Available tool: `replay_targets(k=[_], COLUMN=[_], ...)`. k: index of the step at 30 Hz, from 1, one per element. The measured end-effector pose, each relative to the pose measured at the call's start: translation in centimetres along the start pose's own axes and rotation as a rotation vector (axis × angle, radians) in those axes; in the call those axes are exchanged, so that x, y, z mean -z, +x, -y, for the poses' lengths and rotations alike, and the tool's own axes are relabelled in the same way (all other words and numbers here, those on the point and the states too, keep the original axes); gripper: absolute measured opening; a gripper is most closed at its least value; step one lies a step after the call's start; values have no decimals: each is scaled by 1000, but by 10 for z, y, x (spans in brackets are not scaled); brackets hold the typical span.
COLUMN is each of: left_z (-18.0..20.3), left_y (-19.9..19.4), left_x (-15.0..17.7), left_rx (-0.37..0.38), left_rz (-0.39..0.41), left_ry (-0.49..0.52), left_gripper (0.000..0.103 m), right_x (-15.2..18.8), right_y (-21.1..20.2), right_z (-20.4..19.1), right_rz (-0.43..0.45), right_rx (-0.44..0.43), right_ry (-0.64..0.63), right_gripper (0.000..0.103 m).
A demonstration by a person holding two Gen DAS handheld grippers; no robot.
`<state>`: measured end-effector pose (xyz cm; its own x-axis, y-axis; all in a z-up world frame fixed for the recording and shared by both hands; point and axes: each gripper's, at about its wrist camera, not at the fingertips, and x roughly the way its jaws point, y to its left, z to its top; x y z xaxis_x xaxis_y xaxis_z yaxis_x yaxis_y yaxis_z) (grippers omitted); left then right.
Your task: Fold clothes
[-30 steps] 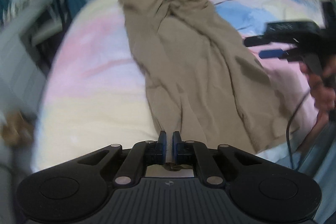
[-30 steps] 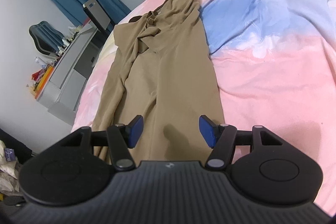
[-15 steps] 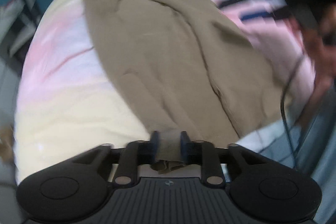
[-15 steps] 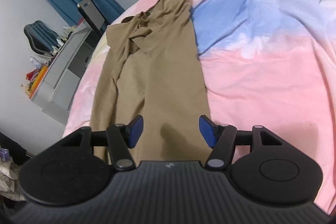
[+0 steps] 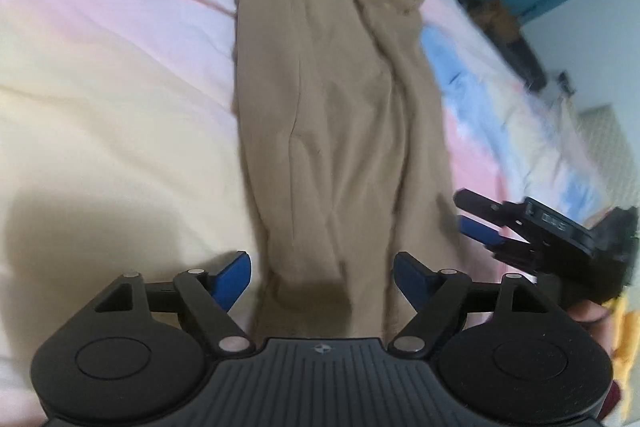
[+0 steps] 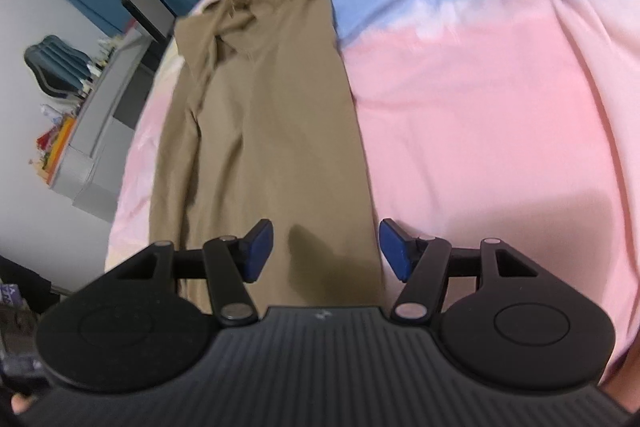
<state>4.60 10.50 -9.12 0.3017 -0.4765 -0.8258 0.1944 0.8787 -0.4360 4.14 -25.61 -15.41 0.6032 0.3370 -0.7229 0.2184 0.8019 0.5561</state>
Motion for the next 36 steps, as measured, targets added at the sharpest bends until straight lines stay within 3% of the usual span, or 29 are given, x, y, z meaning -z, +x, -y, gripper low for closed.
replay_targets(k=[2,5,7,9,10,11,13,14,15,16,21,25,31,36], left_z=[-2,-5,-8,-10,-11,-11,-13,-15,-17,-19,-17,0,46,63], left_y=[4,9,13,17,16,15,12,6,-1,-8,-63,-109,-152,-179], left_x=[-1,-1,-2,-3,-3,-3,-3,-2,-2,-1,0,-8,6,55], left_rx=[13,32,44,57,59,60,61,75,93,110,171,219,211,197], left_rz=[-2,-6,-8,-11,-5,3,18,37,58,80,264,362,420,401], left_ry=[-14,-35,-49,-63,-63,-60,-56,-65,-78,-90,-94,-69,38,124], left_gripper=[76,63,41,30,18,15,11,10,9,8,7,6,6,6], right_x=[12,28,38,49,54,58,67,72,71,70,48,20,3,34], right_y=[3,7,7,6,6,6,3,1,-3,-7,-51,-101,-166,-206], right_z=[-10,-26,-36,-47,-52,-57,-69,-76,-78,-80,-86,-94,-102,-83], right_rz=[-31,-72,-102,-125,-138,-151,-131,-125,-112,-99,30,139,254,270], right_rx=[22,48,45,61,71,80,151,181,191,198,180,106,4,-54], right_ry=[-60,-152,-183,-247,-282,-317,-412,-469,-490,-505,-538,-530,-524,-526], right_gripper=[62,62,62,62,62,61,44,36,19,10,9,9,9,9])
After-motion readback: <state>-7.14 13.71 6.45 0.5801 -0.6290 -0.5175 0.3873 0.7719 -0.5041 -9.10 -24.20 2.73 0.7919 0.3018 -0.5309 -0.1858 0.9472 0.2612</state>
